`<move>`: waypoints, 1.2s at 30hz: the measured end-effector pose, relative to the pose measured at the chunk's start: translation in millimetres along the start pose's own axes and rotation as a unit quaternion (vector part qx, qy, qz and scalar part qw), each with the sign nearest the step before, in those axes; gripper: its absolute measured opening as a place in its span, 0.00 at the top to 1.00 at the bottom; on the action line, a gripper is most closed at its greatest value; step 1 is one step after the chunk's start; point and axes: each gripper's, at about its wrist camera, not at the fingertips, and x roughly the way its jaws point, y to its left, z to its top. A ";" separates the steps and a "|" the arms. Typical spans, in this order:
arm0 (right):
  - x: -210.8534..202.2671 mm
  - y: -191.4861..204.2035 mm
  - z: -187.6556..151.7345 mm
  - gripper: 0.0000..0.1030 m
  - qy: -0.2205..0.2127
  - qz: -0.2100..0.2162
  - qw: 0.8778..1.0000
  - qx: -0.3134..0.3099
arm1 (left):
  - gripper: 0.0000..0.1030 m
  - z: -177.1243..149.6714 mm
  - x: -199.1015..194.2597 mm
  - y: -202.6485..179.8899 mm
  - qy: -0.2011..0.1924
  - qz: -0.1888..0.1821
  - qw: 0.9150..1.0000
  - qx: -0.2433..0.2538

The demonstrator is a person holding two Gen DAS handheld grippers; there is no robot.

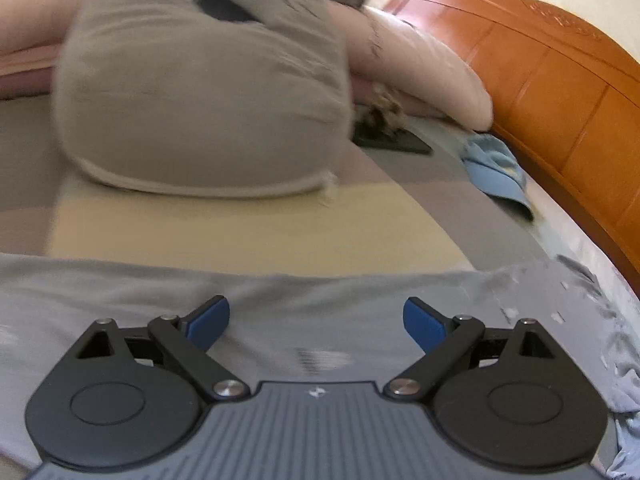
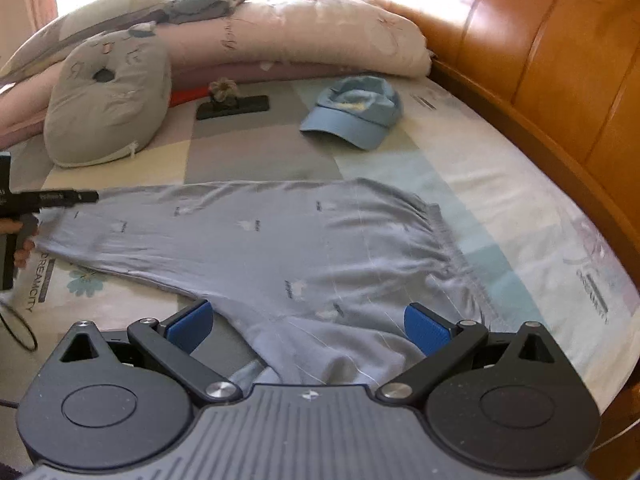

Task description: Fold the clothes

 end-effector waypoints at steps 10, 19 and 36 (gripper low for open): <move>11.3 45.0 8.1 0.00 0.023 0.004 0.998 -0.056 | 0.09 4.1 -29.3 86.5 -0.004 0.164 0.986 -0.012; 13.8 51.8 4.2 0.00 0.040 -0.013 0.998 -0.056 | 0.08 -10.4 -28.6 43.6 0.025 0.181 0.981 0.073; -26.1 -24.6 -29.8 0.00 0.014 -0.036 0.998 0.043 | 0.08 -17.8 -64.9 -87.1 0.022 0.129 0.976 0.175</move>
